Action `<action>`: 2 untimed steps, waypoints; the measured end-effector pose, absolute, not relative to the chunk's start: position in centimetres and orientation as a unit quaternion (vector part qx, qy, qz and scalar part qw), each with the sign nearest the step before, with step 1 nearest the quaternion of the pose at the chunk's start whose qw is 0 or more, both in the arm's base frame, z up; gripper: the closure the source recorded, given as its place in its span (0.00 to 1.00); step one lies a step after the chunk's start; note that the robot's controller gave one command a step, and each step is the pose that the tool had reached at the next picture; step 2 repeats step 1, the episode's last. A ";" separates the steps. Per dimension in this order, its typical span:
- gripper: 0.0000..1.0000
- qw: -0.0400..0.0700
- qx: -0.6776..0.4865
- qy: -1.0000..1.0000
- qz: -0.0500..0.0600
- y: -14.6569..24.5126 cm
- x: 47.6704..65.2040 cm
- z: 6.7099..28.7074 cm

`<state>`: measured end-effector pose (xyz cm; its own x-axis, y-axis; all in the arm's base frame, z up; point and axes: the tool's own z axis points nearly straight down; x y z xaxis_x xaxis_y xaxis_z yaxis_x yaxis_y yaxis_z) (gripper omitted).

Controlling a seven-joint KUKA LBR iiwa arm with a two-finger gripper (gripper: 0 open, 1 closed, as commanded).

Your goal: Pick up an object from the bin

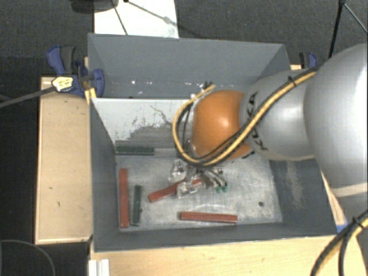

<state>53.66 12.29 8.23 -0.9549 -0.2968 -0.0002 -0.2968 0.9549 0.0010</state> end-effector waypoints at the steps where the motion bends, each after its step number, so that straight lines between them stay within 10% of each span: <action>1: 1.00 -0.002 -0.150 0.989 0.000 12.3 53.6 9.6; 2: 1.00 -0.002 -0.150 0.989 0.000 12.3 53.6 9.6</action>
Offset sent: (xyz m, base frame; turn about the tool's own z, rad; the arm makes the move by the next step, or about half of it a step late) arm 0.0000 0.0002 0.0125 0.0000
